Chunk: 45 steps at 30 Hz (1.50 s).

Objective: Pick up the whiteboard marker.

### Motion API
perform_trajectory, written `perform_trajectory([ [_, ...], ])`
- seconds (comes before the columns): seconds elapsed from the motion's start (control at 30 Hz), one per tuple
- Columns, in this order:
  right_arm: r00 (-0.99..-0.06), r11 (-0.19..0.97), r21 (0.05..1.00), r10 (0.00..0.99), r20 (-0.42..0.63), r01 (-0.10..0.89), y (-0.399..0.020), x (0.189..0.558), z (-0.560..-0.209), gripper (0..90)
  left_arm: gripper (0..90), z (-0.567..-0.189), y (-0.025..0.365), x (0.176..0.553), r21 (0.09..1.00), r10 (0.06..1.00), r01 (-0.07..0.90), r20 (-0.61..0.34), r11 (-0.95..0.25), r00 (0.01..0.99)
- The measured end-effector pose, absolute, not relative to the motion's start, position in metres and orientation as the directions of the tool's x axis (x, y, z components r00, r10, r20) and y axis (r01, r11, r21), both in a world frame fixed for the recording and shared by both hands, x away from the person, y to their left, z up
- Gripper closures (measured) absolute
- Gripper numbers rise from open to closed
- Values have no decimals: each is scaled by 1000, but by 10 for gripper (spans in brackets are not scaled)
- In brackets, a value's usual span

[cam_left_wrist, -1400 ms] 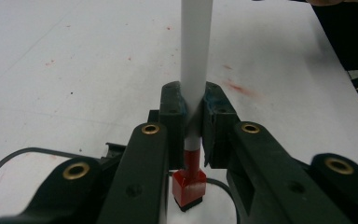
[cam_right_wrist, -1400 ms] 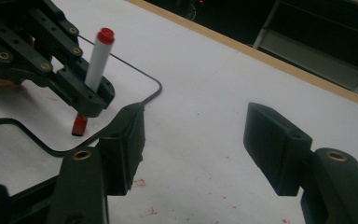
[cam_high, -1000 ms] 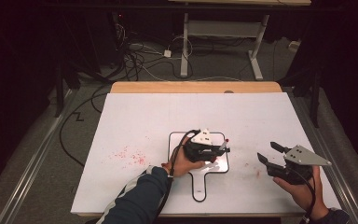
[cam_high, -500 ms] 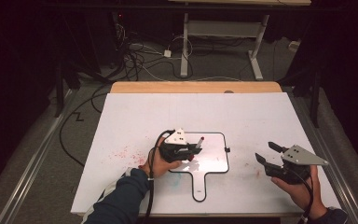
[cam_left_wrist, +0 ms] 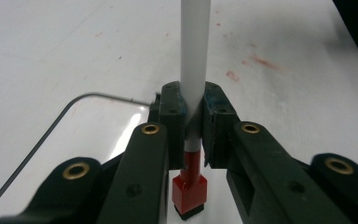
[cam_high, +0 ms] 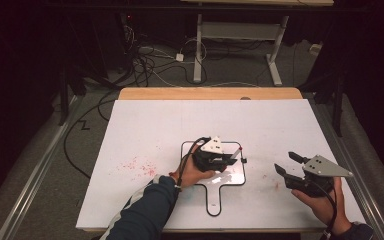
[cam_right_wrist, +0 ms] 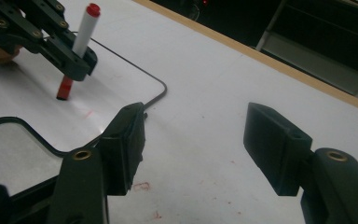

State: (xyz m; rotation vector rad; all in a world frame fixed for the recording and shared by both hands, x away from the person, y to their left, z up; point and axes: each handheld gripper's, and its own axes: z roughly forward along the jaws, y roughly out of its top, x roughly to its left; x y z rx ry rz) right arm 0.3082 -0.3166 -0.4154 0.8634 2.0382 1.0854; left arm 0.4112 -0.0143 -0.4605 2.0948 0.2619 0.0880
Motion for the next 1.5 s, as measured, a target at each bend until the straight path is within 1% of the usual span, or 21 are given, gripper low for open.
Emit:
perform_trajectory([
  [0.17,-543,420,874,806,-235,246,-325,308,-414,395,789,-461,-45,414,866,197,147,-58,-478,979],
  [0.27,-537,418,873,810,-234,250,-328,308,-415,395,789,-460,-62,413,863,173,115,-33,-491,984],
  [0.37,-538,415,876,810,-232,246,-328,307,-414,395,788,-459,-70,414,861,168,106,-25,-497,985],
  [0.5,-543,426,871,805,-241,244,-327,307,-415,396,788,-460,-66,418,864,181,121,-35,-490,983],
  [0.77,-544,423,872,804,-238,244,-325,307,-415,395,789,-463,-37,422,868,239,197,-94,-456,967],
  [0.93,-547,428,870,802,-241,244,-323,308,-415,395,789,-463,-20,413,864,238,183,-76,-470,968],
  [1.03,-549,429,871,800,-243,239,-322,307,-414,396,789,-464,-12,413,865,252,191,-77,-465,965],
  [1.1,-550,432,869,799,-244,242,-321,308,-415,396,789,-464,-17,414,866,251,187,-74,-464,965],
  [1.37,-553,435,867,797,-244,243,-321,310,-416,396,788,-463,-61,409,869,176,150,-75,-471,982],
  [1.43,-555,435,867,796,-243,244,-322,311,-416,396,789,-462,-66,408,867,169,139,-65,-478,983],
  [1.5,-554,431,868,797,-240,245,-323,310,-416,396,789,-463,-64,409,867,173,150,-75,-475,982],
])
